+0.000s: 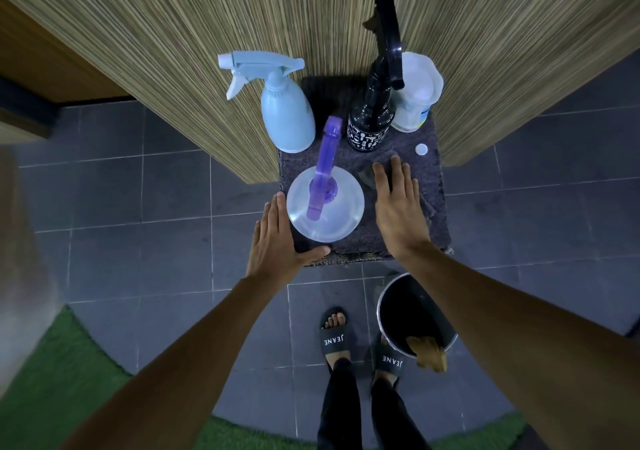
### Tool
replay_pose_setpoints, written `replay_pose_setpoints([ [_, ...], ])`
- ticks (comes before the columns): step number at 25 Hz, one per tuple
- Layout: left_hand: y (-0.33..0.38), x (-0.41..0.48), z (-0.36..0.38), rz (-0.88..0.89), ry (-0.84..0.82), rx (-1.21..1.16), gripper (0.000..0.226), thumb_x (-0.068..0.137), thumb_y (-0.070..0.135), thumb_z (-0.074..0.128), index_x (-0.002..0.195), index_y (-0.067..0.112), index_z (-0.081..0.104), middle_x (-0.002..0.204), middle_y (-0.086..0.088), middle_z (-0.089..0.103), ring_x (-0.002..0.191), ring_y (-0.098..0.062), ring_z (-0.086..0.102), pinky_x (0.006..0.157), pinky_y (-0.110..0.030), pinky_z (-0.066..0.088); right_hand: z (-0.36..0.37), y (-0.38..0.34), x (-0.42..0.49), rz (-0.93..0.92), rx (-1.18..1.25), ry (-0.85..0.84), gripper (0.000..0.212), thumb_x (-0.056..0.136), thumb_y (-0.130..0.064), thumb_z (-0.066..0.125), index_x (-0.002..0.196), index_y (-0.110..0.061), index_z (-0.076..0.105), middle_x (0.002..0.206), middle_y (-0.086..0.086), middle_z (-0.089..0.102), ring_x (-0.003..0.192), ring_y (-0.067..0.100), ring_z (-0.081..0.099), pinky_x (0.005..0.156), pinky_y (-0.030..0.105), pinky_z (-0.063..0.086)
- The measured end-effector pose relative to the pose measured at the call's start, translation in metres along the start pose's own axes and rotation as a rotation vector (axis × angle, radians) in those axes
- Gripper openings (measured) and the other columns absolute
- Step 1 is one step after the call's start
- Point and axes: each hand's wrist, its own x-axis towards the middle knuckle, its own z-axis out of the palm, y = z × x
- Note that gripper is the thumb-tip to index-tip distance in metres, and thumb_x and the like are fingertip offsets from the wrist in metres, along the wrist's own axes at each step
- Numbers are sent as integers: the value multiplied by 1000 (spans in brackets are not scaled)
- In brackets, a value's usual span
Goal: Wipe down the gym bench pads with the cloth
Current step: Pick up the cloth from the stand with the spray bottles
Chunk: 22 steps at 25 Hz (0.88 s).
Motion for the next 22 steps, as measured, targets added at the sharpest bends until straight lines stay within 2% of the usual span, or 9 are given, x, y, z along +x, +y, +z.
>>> replay_pose_setpoints([
  [4,18,-16,-23,-117,-49,229,117,65,81,61,152,14,21,152,-5,35,140,-28,34,108,-52,39,-45,7,-3,53,373,-84,57,96,0,47,151,-7,32,153,18,36,134,38,43,102,49,45],
  [6,41,-31,-38,-219,-237,439,92,77,70,61,145,14,35,144,-7,45,134,-29,40,106,-50,39,-78,3,-8,246,646,-105,50,100,-5,45,148,-11,37,137,8,50,118,27,53,93,36,43],
  [9,91,-62,-61,-239,-607,600,62,90,56,55,135,13,50,139,-10,51,130,-30,45,109,-45,32,-122,8,-31,673,1386,-123,28,89,-7,53,116,-9,63,97,3,64,87,21,61,81,34,46],
  [11,125,-77,-74,-180,-675,497,55,91,52,56,131,13,52,135,-8,55,126,-28,50,105,-40,36,-149,23,-58,779,1834,-243,38,78,-16,67,114,-5,62,94,9,67,85,24,65,79,35,54],
  [12,143,-82,-80,-133,-669,432,55,90,50,58,130,12,52,133,-8,56,123,-28,53,102,-38,40,-164,31,-72,789,1887,-281,51,76,-21,74,121,-3,59,99,12,67,89,25,65,84,36,54],
  [14,186,-90,-90,-31,-614,346,54,90,46,61,129,10,53,131,-10,58,118,-30,57,95,-35,47,-194,46,-100,775,1836,-267,57,75,-23,80,123,1,59,106,18,66,97,32,65,92,43,51],
  [16,231,-89,-95,66,-524,324,46,90,42,61,124,12,58,130,-13,60,117,-33,58,96,-38,48,-220,65,-125,823,1782,-183,54,69,-17,81,116,3,64,105,22,68,98,40,66,86,47,54],
  [19,307,-92,-90,233,-446,293,32,88,40,59,111,18,66,121,-11,65,115,-35,60,95,-42,50,-265,104,-171,919,1782,13,43,70,-13,74,109,-1,62,96,21,65,83,35,64,72,42,55],
  [22,387,-109,-63,400,-450,323,28,86,36,60,103,15,67,110,-11,69,107,-31,64,91,-42,52,-303,158,-228,1011,1773,176,40,82,-11,65,120,-1,59,103,23,65,88,36,64,78,51,56],
])
